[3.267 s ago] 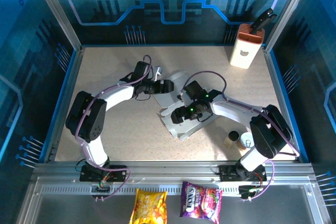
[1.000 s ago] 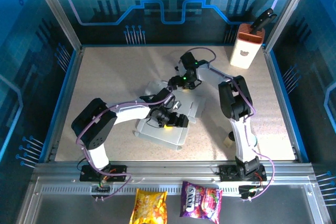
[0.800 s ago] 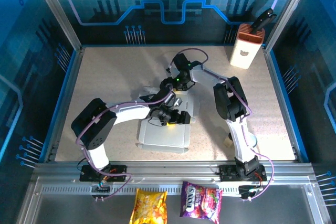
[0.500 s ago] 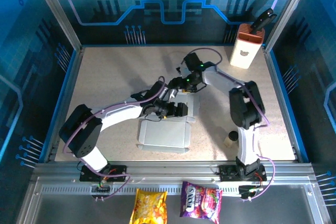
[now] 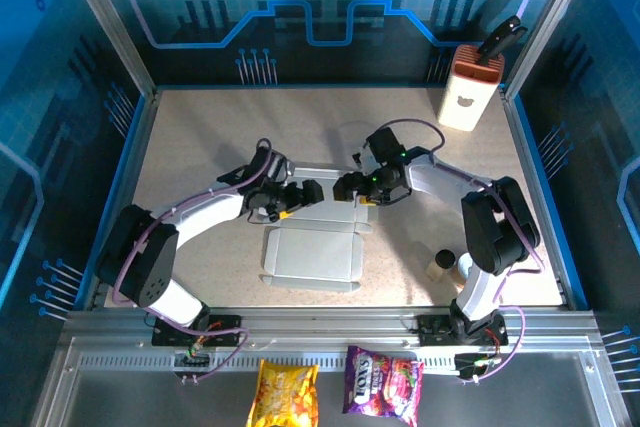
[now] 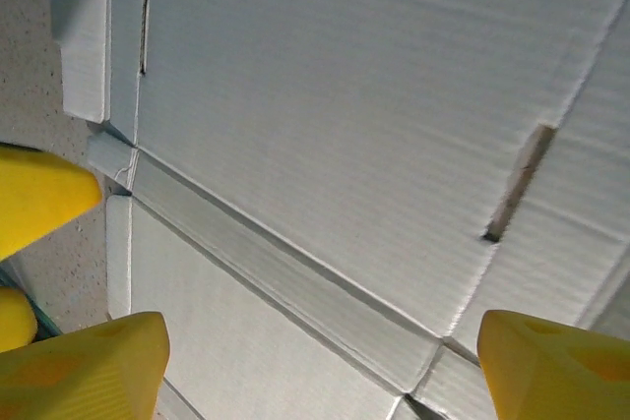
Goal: Fold the paper box
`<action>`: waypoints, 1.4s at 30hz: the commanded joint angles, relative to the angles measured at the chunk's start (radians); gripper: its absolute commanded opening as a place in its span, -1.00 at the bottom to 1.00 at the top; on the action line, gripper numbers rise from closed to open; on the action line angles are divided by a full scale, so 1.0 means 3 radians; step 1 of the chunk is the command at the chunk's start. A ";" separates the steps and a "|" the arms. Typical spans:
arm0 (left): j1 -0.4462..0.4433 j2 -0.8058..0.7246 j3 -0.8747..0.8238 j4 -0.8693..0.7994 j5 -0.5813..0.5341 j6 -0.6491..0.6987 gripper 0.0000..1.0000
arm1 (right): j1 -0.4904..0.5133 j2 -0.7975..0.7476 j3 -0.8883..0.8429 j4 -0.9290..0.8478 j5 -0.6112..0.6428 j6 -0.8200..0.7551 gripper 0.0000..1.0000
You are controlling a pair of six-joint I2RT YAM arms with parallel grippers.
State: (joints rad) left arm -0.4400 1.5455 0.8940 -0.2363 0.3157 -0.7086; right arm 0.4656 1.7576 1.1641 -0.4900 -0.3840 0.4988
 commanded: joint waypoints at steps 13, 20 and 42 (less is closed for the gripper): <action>0.0290 0.0363 -0.0010 0.0046 0.0256 0.0261 0.48 | 0.0151 0.0539 0.0104 0.0335 -0.0118 0.0113 0.57; 0.0355 0.0631 0.0186 0.0044 0.0314 0.0338 0.47 | 0.0028 0.0734 0.0277 0.0276 -0.0070 0.0059 0.56; 0.0417 0.0981 0.0950 -0.0080 0.0309 0.0515 0.46 | -0.0274 0.0926 0.0744 -0.0166 0.0106 -0.0152 0.54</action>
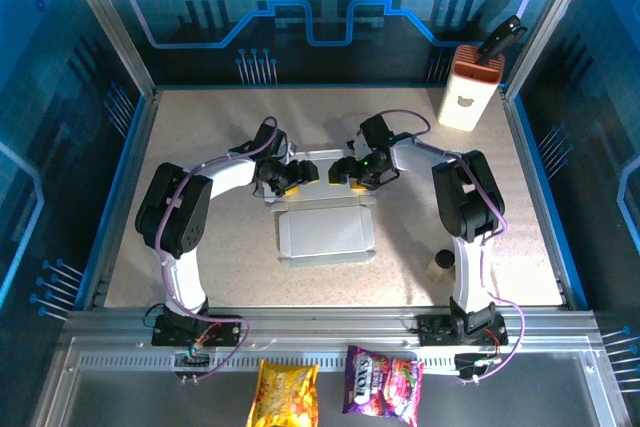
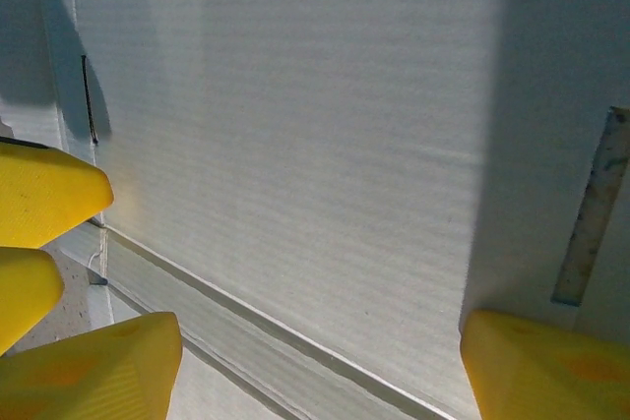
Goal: Fold the paper box
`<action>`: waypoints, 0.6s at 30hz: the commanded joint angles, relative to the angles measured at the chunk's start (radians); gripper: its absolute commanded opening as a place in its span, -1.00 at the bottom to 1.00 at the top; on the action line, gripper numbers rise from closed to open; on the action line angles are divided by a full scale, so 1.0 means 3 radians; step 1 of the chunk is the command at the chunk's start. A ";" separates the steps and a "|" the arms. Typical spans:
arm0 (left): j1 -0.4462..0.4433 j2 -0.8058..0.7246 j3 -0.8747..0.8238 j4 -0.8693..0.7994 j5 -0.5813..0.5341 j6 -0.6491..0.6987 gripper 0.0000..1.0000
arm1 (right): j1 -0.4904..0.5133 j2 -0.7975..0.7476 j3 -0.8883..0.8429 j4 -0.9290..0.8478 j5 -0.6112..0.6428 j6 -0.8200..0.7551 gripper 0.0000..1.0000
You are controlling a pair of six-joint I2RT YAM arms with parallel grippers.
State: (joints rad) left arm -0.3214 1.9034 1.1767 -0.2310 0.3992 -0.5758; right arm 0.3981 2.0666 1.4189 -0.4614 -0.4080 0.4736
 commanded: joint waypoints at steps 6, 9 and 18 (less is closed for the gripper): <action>0.0019 -0.0539 -0.0170 -0.0178 -0.0102 0.0084 0.47 | -0.0061 -0.0235 -0.0215 -0.0288 0.0233 -0.0071 0.54; 0.0022 -0.0659 -0.0264 -0.0227 -0.0151 0.0076 0.50 | -0.0064 -0.0309 -0.0234 -0.0274 0.0212 -0.0061 0.54; 0.0092 -0.1046 -0.0728 -0.0103 -0.0221 0.0038 0.52 | -0.0038 -0.0661 -0.0358 -0.0162 0.0089 0.0080 0.52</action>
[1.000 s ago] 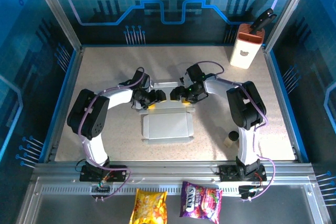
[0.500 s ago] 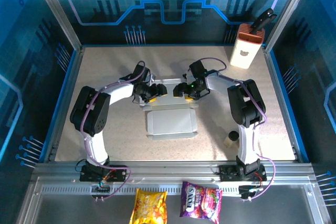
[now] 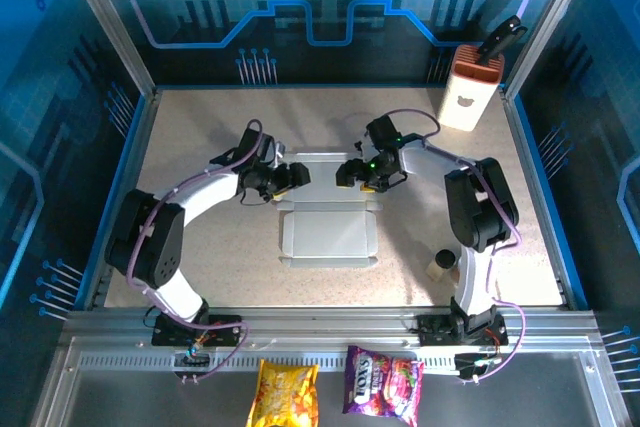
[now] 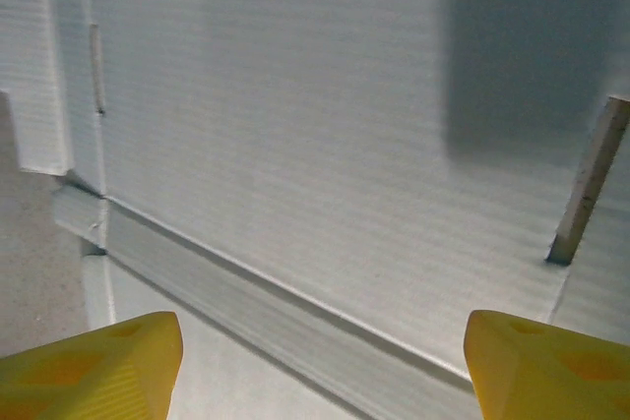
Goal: Fold the paper box
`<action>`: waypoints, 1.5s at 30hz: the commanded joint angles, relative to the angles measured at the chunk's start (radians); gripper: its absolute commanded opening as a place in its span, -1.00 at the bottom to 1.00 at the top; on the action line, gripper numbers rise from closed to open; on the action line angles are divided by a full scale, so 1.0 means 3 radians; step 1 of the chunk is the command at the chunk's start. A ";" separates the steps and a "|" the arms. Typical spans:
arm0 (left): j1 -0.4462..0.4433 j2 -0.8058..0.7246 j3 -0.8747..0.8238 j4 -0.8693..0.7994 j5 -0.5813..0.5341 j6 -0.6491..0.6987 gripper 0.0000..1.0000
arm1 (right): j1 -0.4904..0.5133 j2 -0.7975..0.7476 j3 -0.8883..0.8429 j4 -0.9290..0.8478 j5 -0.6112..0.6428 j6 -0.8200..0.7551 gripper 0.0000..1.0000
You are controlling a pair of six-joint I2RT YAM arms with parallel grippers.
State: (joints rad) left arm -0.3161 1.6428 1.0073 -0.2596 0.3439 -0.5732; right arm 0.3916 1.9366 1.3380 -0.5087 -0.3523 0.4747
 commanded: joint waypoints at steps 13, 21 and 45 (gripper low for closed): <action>0.0265 -0.0304 -0.0584 0.0056 0.0013 0.0004 0.43 | 0.0380 0.0106 0.0000 0.0267 -0.0545 0.0295 0.23; 0.0338 -0.0316 -0.0703 0.0128 0.0025 -0.0037 0.36 | 0.0469 0.0370 0.0222 0.0213 -0.0561 0.0282 0.19; 0.0373 -0.0035 -0.0573 0.0190 0.0178 -0.0031 0.24 | 0.0535 0.0290 0.0165 0.0159 -0.0583 0.0252 0.05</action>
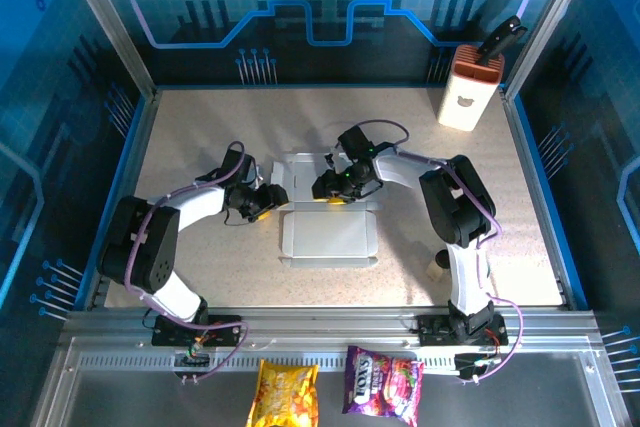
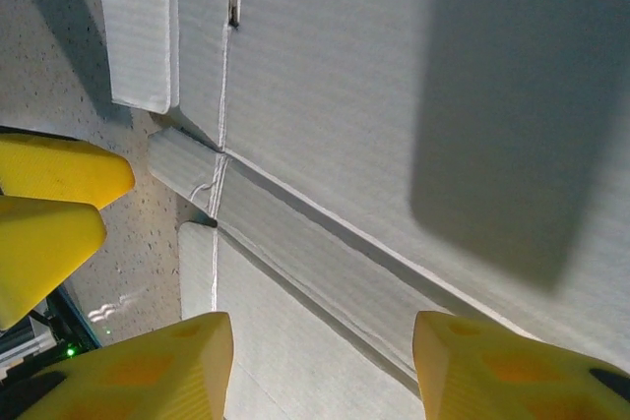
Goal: Fold the paper box
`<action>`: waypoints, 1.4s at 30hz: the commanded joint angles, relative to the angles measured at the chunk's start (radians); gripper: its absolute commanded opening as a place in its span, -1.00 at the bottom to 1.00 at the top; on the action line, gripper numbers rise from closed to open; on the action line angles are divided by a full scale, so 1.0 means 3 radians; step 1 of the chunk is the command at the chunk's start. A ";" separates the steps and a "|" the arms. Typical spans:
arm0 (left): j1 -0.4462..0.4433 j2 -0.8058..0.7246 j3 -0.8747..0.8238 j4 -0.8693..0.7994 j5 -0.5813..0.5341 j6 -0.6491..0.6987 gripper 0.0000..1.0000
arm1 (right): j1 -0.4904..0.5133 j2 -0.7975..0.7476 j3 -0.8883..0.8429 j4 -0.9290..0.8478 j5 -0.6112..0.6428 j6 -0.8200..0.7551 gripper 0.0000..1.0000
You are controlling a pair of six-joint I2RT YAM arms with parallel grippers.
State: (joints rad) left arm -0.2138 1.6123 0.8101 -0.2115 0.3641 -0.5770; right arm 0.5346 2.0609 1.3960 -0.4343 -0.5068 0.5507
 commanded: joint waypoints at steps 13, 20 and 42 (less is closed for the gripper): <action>0.0028 0.0163 0.0134 0.0045 0.0100 -0.0014 0.19 | 0.0054 0.0081 -0.0125 -0.0019 -0.0044 0.0003 0.00; 0.0028 0.0240 0.0207 0.0045 0.0085 0.0011 0.16 | 0.0041 0.0146 -0.0240 0.0019 0.0020 -0.0005 -0.05; 0.0031 0.0116 0.0183 0.0168 0.0283 -0.0141 -0.21 | 0.0033 0.0081 -0.0286 0.0031 0.0053 -0.0010 -0.05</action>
State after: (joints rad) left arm -0.2131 1.6951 0.8635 -0.1761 0.4095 -0.6033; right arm 0.5423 2.0689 1.3411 -0.3912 -0.5171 0.5507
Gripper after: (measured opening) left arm 0.404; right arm 0.474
